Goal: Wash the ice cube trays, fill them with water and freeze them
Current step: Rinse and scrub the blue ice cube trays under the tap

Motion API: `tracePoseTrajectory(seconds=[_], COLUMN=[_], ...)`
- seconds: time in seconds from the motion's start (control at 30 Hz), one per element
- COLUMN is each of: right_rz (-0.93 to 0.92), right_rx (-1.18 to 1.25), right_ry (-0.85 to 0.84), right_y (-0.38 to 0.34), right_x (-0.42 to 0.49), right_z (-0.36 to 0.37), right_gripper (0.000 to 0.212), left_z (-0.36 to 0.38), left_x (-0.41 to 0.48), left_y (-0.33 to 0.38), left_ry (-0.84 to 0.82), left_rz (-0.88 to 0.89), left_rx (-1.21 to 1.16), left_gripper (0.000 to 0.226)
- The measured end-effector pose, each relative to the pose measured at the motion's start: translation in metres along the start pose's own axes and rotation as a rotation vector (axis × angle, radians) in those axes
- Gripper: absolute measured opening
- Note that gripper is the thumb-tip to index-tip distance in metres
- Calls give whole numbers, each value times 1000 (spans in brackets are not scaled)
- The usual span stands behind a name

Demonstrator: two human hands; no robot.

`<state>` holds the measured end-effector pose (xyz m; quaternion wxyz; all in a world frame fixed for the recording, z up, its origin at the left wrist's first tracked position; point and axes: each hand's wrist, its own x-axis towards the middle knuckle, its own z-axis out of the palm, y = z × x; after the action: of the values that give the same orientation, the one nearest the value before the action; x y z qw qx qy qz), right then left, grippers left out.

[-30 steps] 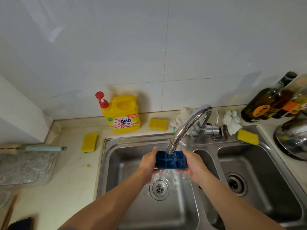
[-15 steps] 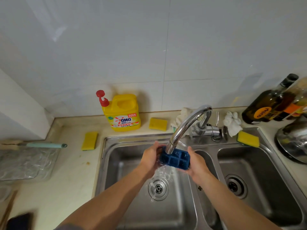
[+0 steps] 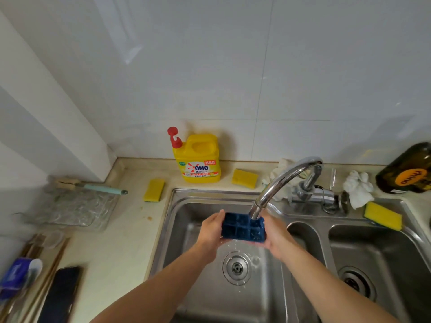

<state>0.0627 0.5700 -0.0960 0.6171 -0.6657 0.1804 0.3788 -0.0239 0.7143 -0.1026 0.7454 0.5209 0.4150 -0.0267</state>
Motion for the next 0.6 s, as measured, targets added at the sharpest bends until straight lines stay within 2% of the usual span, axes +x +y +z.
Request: tracePoseTrajectory(seconds=[0.1, 0.27, 0.5, 0.6], right_rz=[-23, -14, 21, 75], right_rx=[-18, -11, 19, 57], right_ry=[-21, 4, 80, 26], right_y=[-2, 6, 24, 26], right_x=[-6, -14, -29, -33], right_z=[-1, -27, -89, -93], right_gripper=[32, 42, 55, 71], left_z=[-1, 25, 74, 79], left_x=[5, 9, 5, 1], left_y=[-5, -15, -24, -19], left_ry=[53, -16, -130, -136], left_rz=[-81, -141, -86, -43], left_rx=[-37, -2, 121, 116], left_gripper=[31, 24, 24, 21])
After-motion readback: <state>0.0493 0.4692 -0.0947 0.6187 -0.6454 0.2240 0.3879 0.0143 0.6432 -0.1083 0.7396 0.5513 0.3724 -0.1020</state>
